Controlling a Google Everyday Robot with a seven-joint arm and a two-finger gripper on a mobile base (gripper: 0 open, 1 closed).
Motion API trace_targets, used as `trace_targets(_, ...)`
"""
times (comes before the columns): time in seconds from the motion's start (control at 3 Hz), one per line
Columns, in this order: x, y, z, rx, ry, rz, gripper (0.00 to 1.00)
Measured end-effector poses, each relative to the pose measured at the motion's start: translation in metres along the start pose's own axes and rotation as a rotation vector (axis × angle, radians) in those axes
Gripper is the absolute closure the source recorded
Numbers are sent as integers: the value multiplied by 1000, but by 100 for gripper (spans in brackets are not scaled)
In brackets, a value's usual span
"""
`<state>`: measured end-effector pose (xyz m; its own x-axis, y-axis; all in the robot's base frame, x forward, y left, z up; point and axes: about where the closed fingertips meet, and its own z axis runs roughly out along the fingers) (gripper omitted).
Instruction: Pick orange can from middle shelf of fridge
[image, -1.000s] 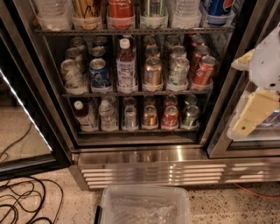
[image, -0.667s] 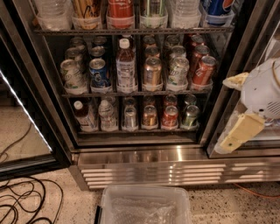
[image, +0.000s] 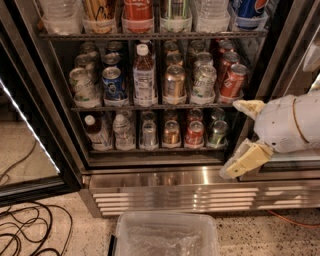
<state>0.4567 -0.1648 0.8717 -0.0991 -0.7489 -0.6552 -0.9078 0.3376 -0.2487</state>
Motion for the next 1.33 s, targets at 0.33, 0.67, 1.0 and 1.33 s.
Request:
trace_targets(0.33,-20,-8,18,26,-123,-50,0)
trace_targets(0.67,-44,-14,27,81,-204,-90,0)
trace_targets(1.0,-45,-13,27,81,-207,-90,0)
trace_targets(1.33,-53,-3,38,126,-273,-59,0)
